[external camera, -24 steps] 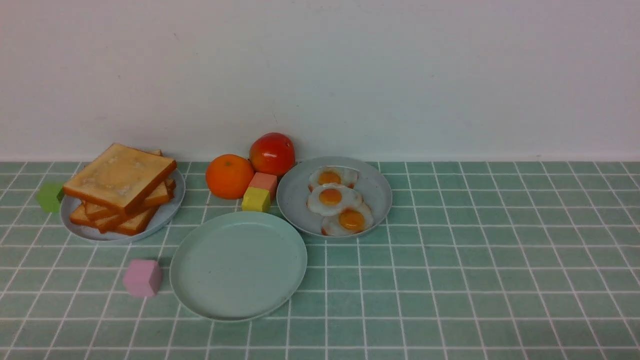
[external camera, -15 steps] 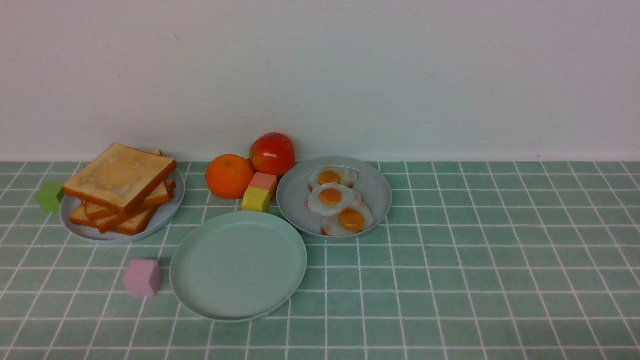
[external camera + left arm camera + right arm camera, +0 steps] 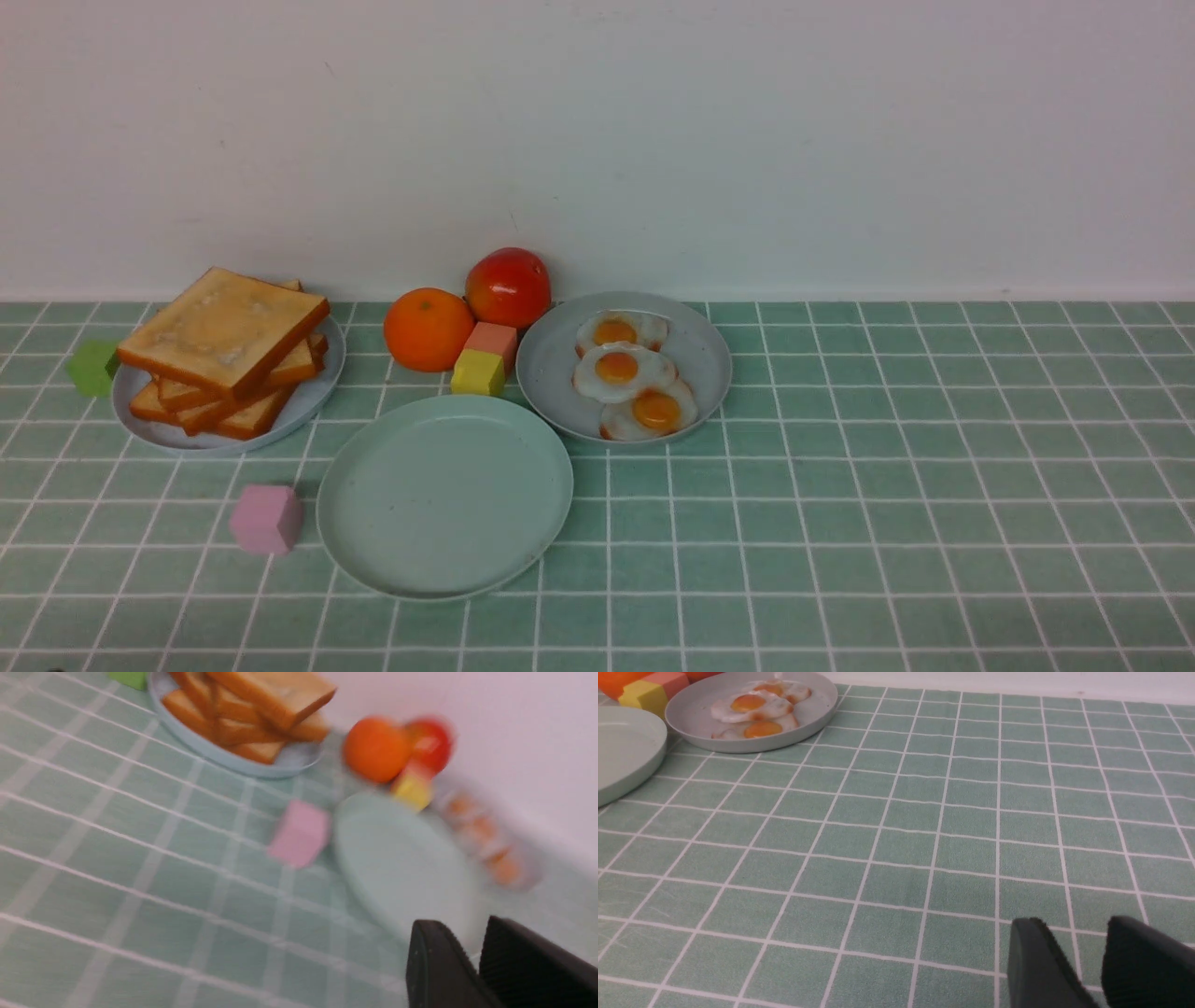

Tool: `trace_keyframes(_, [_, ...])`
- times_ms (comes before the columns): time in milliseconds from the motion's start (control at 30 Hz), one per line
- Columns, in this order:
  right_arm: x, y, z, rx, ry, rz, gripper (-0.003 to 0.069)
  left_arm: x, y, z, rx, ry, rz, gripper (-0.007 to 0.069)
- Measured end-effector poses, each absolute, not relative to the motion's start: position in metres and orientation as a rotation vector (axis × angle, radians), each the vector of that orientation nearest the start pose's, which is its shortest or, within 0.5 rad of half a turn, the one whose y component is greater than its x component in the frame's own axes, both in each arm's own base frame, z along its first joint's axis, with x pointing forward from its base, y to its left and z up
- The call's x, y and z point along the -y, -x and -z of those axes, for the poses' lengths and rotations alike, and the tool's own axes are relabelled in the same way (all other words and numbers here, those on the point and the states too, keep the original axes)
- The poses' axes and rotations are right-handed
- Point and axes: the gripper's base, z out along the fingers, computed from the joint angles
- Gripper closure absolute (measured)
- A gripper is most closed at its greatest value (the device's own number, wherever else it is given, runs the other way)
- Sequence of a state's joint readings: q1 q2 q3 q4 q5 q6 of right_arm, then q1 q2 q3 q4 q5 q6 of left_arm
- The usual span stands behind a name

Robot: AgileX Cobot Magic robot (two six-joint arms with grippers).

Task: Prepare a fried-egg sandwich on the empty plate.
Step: Use the left arm to grab a slice of bread

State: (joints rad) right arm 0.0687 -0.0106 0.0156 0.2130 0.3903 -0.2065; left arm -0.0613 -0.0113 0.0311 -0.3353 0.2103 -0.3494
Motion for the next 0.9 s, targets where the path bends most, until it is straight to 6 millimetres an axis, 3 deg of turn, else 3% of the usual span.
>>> trace_keyframes(200, [-0.011, -0.051, -0.174, -1.867, 0.128, -0.116, 0.0419, 0.005, -0.057, -0.201, -1.441, 0.653, 0.792, 0.0452])
trace_keyframes(367, [-0.011, -0.051, -0.175, -1.86, 0.125, -0.119, 0.0419, 0.009, -0.052, -0.221, -1.48, 0.594, 0.799, 0.0481])
trace_keyframes(467, [-0.013, -0.052, -0.176, -1.843, 0.028, -0.225, 0.0419, 0.013, -0.051, -0.246, -1.556, 0.495, 0.74, 0.0526])
trace_keyframes(533, [-0.016, -0.052, -0.177, -1.822, -0.118, -0.385, 0.0419, 0.018, -0.056, -0.262, -1.693, 0.412, 0.681, 0.0567])
trace_keyframes(567, [-0.018, -0.053, -0.181, -1.778, -0.26, -0.543, 0.0419, 0.022, -0.065, -0.277, -1.833, 0.343, 0.634, 0.0592])
trace_keyframes(667, [-0.017, -0.054, -0.187, -1.696, -0.387, -0.662, 0.0419, 0.027, -0.079, -0.289, -2.008, 0.235, 0.577, 0.0613])
trace_keyframes(700, [-0.016, -0.055, -0.192, -1.637, -0.448, -0.708, 0.0419, 0.03, -0.094, -0.3, -2.107, 0.142, 0.529, 0.062])
trace_keyframes(900, [-0.01, -0.056, -0.2, -1.501, -0.578, -0.786, 0.0419, 0.033, -0.137, -0.314, -2.239, 0.045, 0.458, 0.0622])
